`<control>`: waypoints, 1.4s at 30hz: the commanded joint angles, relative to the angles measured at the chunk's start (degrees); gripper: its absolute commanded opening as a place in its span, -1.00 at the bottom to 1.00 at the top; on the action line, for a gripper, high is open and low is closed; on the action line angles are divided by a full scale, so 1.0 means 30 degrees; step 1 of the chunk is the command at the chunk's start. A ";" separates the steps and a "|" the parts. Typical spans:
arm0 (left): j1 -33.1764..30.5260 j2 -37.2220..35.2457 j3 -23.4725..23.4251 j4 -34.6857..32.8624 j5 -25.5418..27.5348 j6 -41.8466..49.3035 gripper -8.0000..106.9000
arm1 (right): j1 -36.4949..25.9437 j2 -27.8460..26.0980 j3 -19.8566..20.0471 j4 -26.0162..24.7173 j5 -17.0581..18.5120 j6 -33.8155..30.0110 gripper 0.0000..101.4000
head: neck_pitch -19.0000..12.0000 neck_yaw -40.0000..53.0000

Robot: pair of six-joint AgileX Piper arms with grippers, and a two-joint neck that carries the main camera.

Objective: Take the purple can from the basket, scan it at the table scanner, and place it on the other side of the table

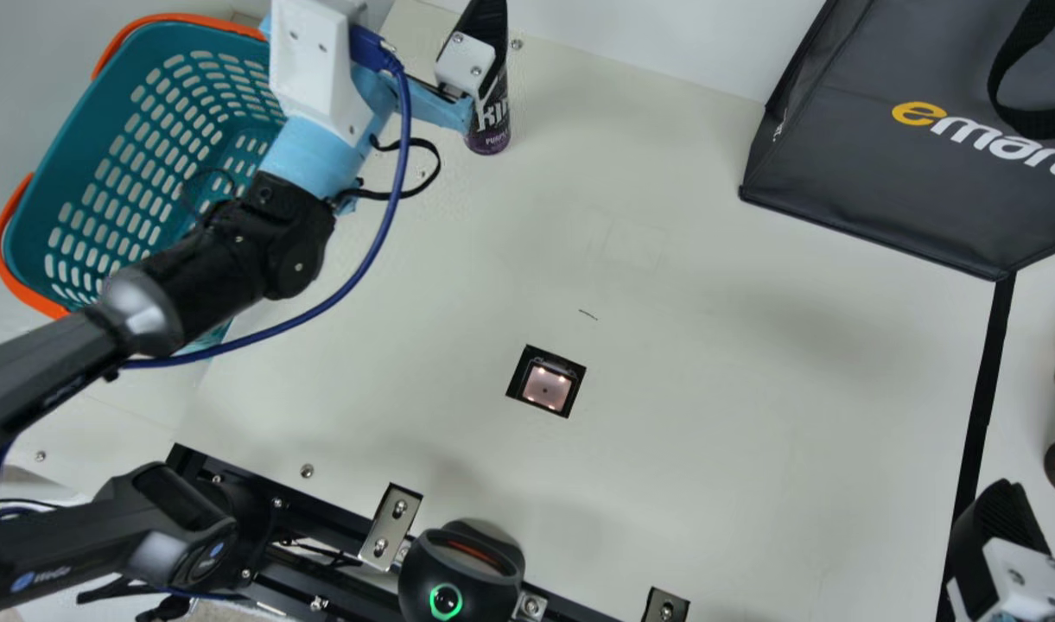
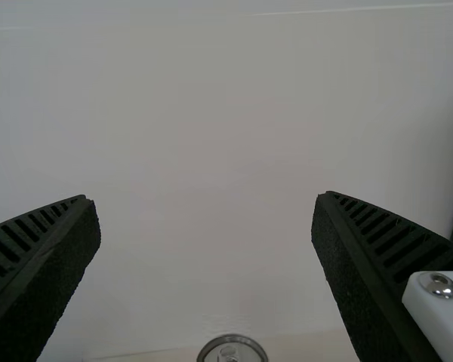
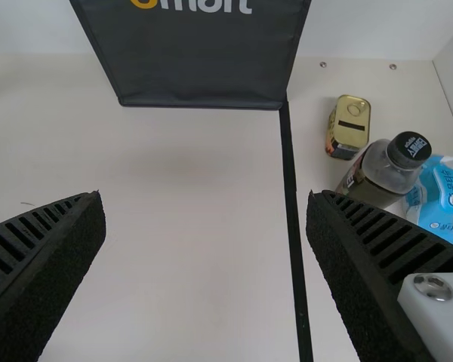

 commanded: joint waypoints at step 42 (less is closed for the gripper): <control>0.2278 -0.9768 0.0566 0.0843 2.0620 -0.1754 0.71 | 0.0000 0.0000 0.0000 0.0000 -0.0001 0.0000 0.87 | -0.0524 -0.2624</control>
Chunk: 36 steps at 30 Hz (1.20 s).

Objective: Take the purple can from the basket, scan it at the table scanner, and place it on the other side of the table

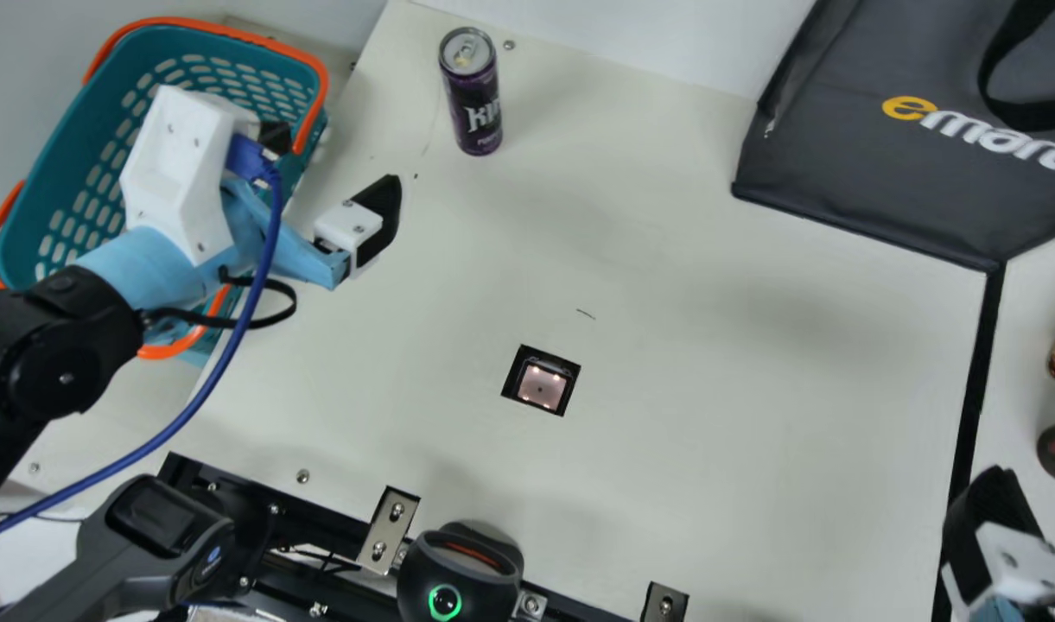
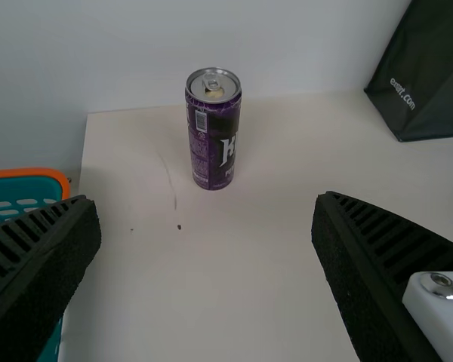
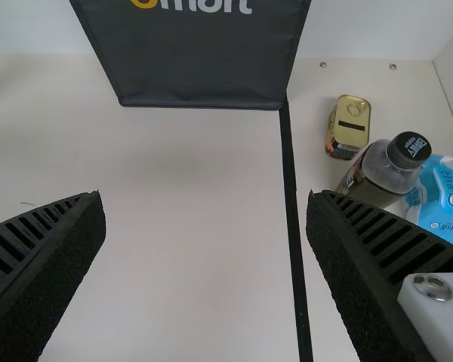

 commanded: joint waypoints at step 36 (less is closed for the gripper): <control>-0.0505 0.5688 -0.4455 0.1232 -0.0208 -0.1343 0.71 | 0.0000 0.0000 0.0000 0.0000 0.0017 0.0000 0.87 | -0.0524 -0.5243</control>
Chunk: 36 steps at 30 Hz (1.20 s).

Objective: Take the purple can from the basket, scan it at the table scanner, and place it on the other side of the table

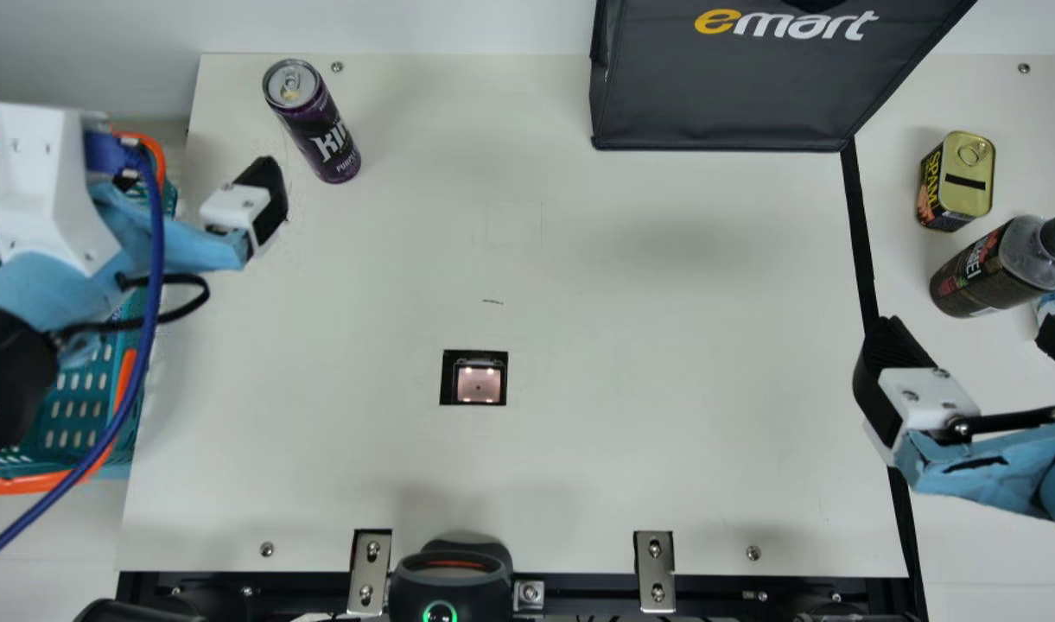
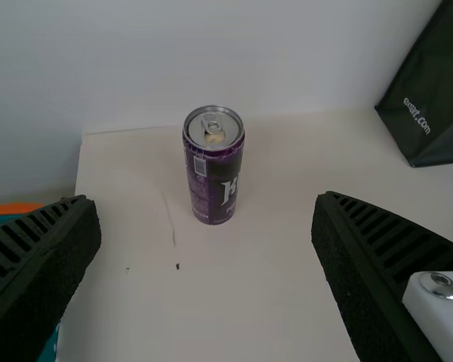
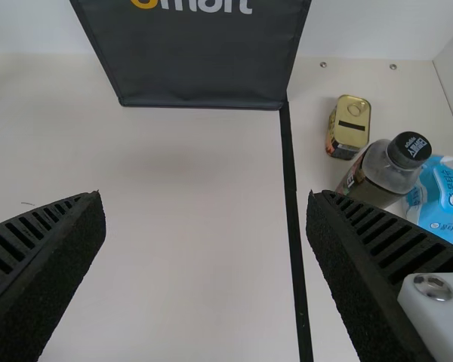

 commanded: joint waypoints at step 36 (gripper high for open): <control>-0.0512 0.8610 -0.8604 0.1409 0.3892 -0.1527 0.71 | 0.0000 0.0000 0.0000 0.0000 -0.0018 0.0000 0.87 | -0.0524 0.0001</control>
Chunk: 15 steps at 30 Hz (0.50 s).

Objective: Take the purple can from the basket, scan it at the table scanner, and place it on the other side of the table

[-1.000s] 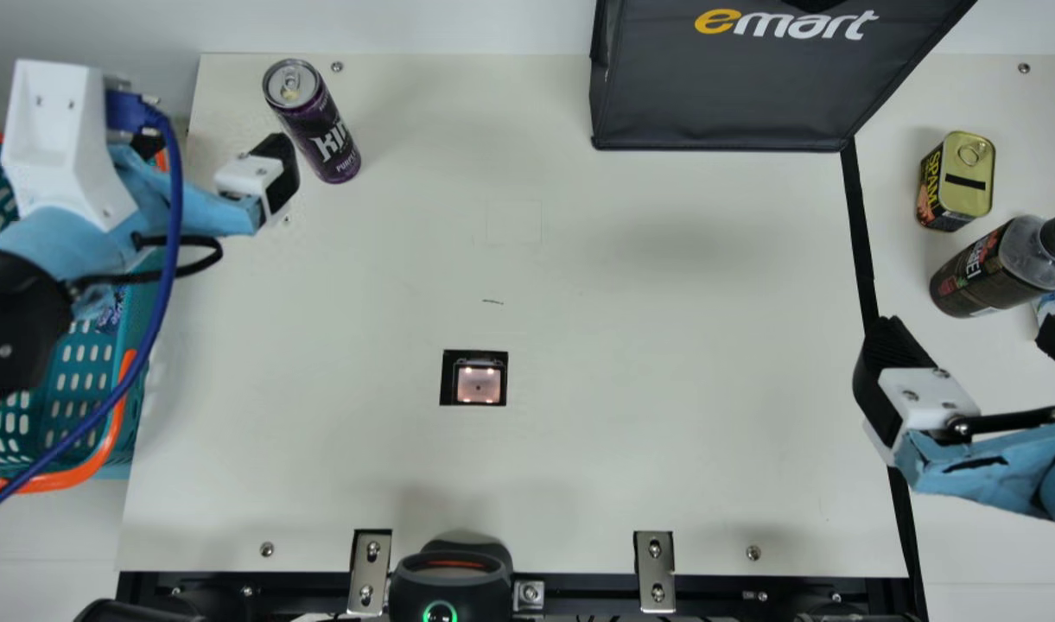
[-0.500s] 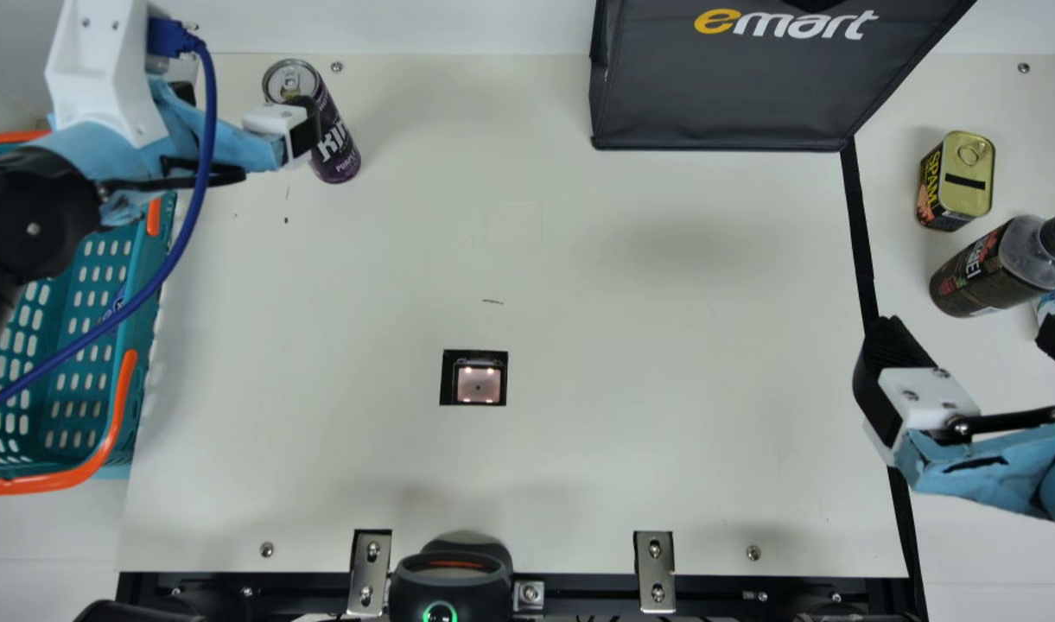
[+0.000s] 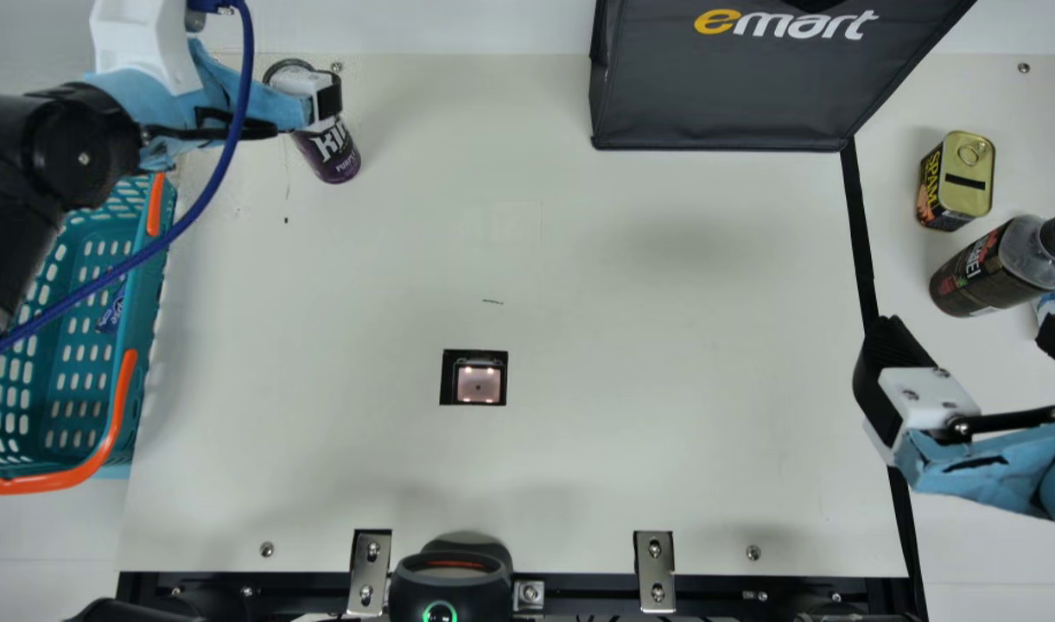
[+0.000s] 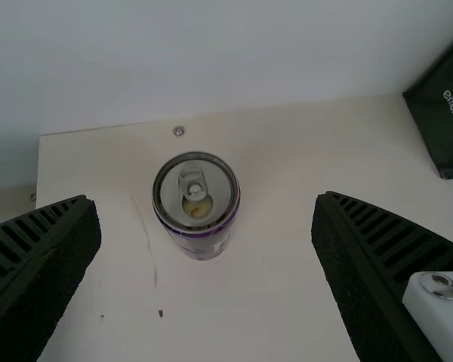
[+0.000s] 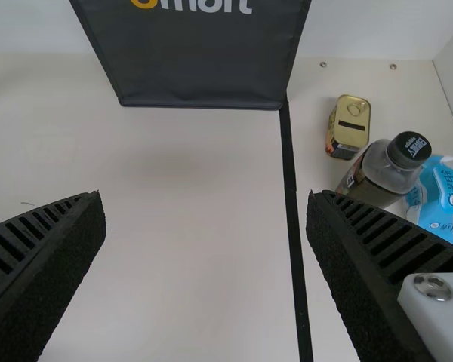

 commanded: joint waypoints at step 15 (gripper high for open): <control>-0.0159 0.1463 0.0529 0.1403 -0.1991 -0.1116 0.71 | 0.0000 0.0000 0.0000 0.0000 0.0000 0.0000 0.87 | -0.0524 0.0030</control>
